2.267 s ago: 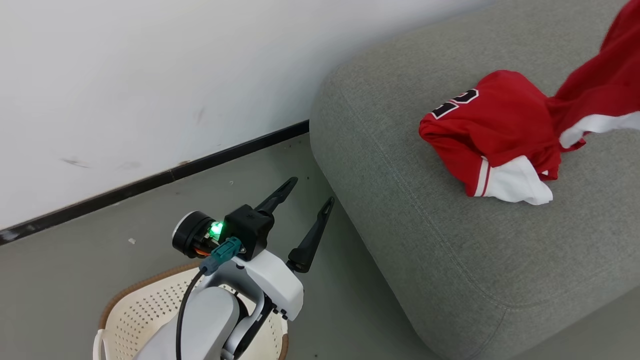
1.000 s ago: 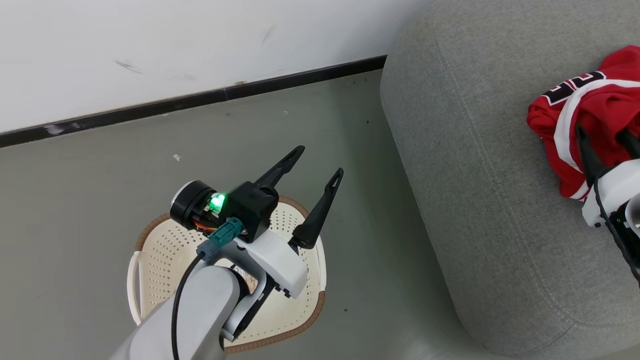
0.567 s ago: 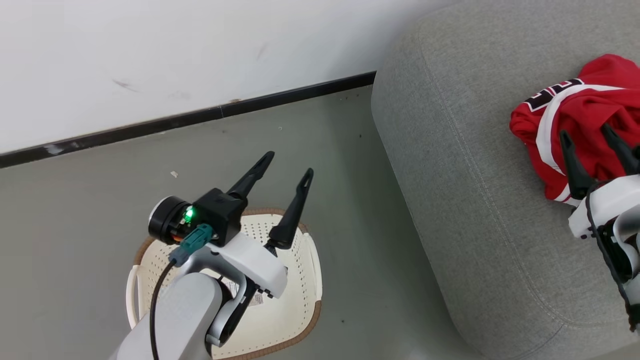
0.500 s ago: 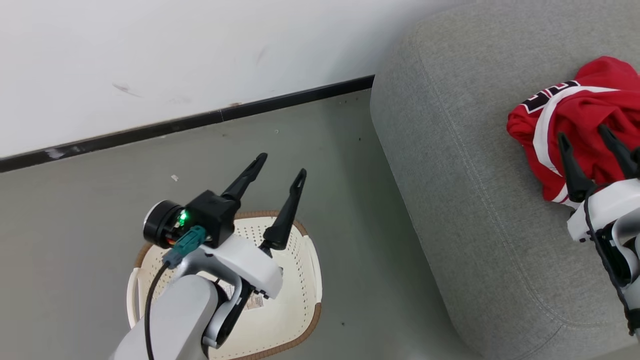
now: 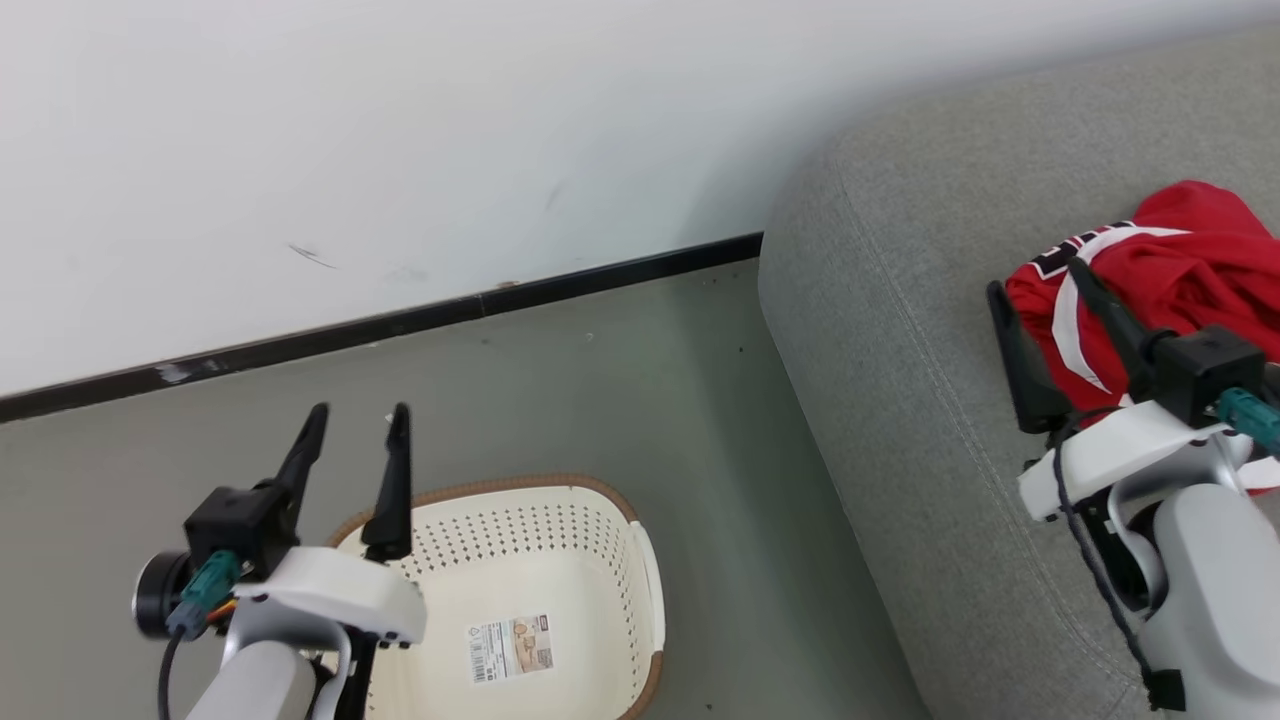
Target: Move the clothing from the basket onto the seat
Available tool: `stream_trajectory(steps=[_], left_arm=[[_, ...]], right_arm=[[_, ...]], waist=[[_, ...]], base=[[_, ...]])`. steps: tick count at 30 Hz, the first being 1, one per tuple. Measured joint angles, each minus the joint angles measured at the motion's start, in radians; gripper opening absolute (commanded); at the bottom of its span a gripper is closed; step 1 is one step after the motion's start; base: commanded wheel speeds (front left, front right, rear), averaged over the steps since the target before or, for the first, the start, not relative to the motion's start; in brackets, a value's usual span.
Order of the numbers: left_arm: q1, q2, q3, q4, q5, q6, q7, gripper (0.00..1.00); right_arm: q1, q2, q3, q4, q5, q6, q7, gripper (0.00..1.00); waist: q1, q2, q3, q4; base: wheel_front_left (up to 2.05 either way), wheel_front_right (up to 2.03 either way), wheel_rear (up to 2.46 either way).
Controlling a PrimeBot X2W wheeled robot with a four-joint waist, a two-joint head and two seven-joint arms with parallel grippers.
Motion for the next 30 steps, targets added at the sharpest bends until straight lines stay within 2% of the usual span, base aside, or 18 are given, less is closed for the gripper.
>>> stream_trajectory(steps=[9,14,30], left_arm=[[0.102,0.024,0.083,0.014,-0.016,0.051,-0.019,1.00],[0.148,0.024,0.109,0.017,-0.019,0.070,-0.027,1.00],[0.225,-0.012,0.113,-0.006,-0.024,0.071,-0.035,1.00]], right_arm=[[0.043,0.074,0.057,-0.063,-0.032,0.000,0.000,1.00],[0.095,0.089,0.070,-0.091,-0.059,0.000,0.000,1.00],[0.287,0.126,0.003,-0.106,-0.058,0.000,0.000,1.00]], waist=[[0.0000,0.0000,-0.051,0.042],[0.0000,0.0000,-0.081,0.072],[0.0000,0.0000,-0.153,0.145]], base=[[0.00,0.00,0.00],[0.00,0.00,0.00],[0.00,0.00,0.00]])
